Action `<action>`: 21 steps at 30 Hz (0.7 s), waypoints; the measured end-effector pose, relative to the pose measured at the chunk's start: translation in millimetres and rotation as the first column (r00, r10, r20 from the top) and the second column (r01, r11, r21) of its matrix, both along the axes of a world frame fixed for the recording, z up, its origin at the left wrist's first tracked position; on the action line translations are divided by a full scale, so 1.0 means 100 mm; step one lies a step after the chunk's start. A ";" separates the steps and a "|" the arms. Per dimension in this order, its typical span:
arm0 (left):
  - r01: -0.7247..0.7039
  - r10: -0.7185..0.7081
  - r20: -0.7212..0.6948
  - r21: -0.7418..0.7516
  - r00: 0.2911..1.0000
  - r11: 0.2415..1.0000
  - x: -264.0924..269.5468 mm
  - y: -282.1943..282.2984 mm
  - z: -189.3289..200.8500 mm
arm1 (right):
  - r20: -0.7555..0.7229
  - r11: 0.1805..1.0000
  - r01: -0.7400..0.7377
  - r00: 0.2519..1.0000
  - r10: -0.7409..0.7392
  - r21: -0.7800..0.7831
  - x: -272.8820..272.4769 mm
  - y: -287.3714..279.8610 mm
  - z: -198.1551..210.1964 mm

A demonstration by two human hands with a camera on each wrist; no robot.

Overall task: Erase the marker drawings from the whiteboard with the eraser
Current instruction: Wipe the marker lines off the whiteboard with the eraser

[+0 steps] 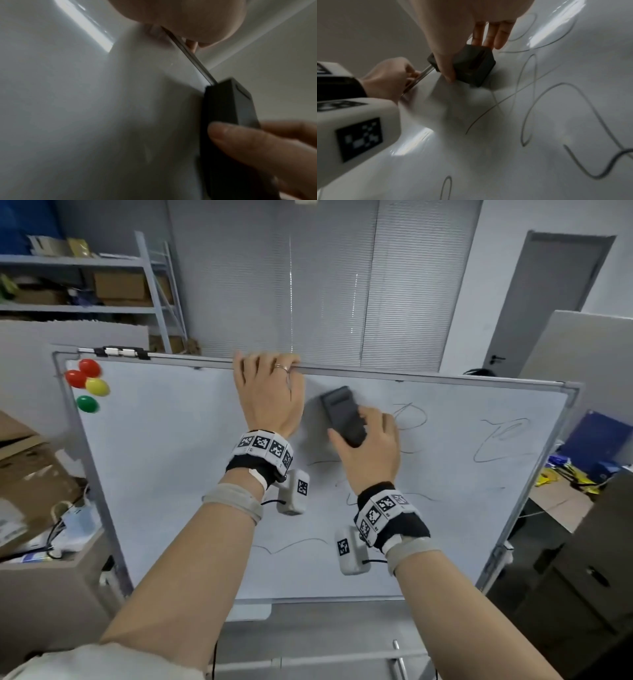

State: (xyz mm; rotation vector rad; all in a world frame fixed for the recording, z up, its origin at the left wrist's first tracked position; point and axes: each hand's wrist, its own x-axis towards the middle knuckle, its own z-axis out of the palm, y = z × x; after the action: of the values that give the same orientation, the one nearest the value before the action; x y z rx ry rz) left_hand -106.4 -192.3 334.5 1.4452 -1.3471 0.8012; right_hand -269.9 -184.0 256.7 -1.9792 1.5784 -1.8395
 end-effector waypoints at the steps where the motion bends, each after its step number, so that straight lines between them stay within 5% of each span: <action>1: 0.000 0.001 0.024 -0.010 1.000 1.000 0.05 0.00 -0.01 | -0.045 1.000 -0.018 0.999 0.018 -0.015 0.08 0.01 0.00; 7: -0.020 0.022 0.021 -0.105 1.000 0.994 0.11 -0.14 -0.06 | -0.034 0.998 0.053 0.998 -0.054 -0.042 0.17 -0.02 -0.09; 15: -0.046 0.009 -0.156 -0.231 0.988 0.972 -0.12 -0.31 -0.15 | 0.201 0.932 0.324 0.914 -0.353 0.163 -0.79 -0.18 -0.20; 18: -0.082 0.043 -0.185 -0.209 0.982 0.974 -0.18 -0.28 -0.12 | 0.218 0.933 0.330 0.909 -0.355 0.142 -0.82 -0.20 -0.18; 21: -0.062 0.041 -0.137 -0.155 0.990 0.986 -0.32 -0.28 -0.10 | 0.221 0.979 0.193 0.954 -0.203 0.067 -0.61 -0.20 -0.10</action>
State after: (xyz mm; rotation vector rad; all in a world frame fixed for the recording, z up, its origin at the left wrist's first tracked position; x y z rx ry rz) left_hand -138.1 -219.9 324.4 1.3872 -1.1231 0.8121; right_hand -331.1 -203.8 247.1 -1.5741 1.7822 -1.9951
